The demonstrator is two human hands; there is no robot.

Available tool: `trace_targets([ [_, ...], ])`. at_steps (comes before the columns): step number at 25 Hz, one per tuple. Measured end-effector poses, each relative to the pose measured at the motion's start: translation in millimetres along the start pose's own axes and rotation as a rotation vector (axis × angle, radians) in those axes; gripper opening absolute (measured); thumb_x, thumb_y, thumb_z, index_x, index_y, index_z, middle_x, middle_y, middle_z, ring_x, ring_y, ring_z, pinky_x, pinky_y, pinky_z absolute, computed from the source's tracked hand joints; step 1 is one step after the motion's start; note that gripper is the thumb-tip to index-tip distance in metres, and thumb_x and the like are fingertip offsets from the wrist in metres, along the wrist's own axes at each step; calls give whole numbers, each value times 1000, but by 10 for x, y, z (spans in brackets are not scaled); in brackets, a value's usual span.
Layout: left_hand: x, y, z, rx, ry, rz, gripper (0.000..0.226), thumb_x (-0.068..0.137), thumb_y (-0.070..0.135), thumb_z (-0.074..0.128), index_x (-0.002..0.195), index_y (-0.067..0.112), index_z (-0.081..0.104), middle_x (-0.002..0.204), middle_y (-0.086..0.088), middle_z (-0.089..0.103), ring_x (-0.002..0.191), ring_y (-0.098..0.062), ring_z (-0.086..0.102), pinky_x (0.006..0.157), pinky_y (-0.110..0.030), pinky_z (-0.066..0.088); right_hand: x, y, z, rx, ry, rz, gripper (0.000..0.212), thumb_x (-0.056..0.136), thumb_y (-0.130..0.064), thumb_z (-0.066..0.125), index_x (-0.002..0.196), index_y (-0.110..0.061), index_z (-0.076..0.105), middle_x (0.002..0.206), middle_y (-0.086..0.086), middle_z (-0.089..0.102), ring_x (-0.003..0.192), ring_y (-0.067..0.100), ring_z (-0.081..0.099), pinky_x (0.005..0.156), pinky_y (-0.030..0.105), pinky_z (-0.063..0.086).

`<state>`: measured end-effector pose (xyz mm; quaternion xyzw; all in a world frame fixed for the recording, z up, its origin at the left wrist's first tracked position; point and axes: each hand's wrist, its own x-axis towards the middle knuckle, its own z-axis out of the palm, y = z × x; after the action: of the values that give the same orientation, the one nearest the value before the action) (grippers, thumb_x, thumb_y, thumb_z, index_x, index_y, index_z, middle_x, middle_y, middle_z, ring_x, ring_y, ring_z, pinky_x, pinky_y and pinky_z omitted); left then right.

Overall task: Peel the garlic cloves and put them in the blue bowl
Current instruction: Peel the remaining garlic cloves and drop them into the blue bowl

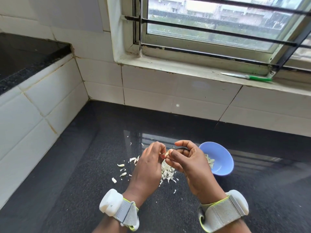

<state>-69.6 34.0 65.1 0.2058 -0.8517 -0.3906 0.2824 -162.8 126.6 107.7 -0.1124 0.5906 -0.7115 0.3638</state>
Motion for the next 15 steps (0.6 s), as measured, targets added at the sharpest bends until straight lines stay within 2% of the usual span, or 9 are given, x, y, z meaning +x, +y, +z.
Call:
trace_targets([
  [3,-9,23,-9,-96,2,-63,18,81,7,39,89,22,44,84,13,50,82,-8,48,73,-28,41,7,23,-13,18,13,7,22,86,7,64,103,-3,55,71,11,67,68,21,69,60,27,57],
  [6,-23,33,-37,-219,33,-116,11,90,23,39,89,18,49,79,11,52,74,-7,49,66,-23,38,12,27,-24,46,23,19,21,86,8,62,103,-3,55,72,11,68,64,18,69,58,25,56],
  [9,-23,37,-62,-232,91,-135,38,88,54,40,82,18,52,71,10,53,66,-5,49,61,-18,36,4,8,-30,127,-6,35,23,85,11,61,104,-1,55,80,18,69,70,22,70,61,25,58],
  [10,-14,33,-65,-202,126,-150,41,85,58,43,78,19,52,68,9,53,64,-4,48,59,-18,36,3,3,-32,141,-18,33,24,84,11,62,104,-1,55,83,19,68,74,24,70,63,26,58],
  [12,12,36,-68,-206,168,-206,36,83,55,53,74,21,53,65,10,55,62,-4,51,59,-22,41,0,7,-35,137,-36,5,25,82,11,64,102,-1,56,86,18,66,78,25,69,67,27,59],
  [15,31,100,-78,-362,136,-252,19,81,40,69,83,23,62,76,12,67,72,-5,62,69,-27,52,-5,18,-37,-3,-50,-116,28,78,7,71,100,-4,58,86,14,67,84,24,69,72,29,58],
])
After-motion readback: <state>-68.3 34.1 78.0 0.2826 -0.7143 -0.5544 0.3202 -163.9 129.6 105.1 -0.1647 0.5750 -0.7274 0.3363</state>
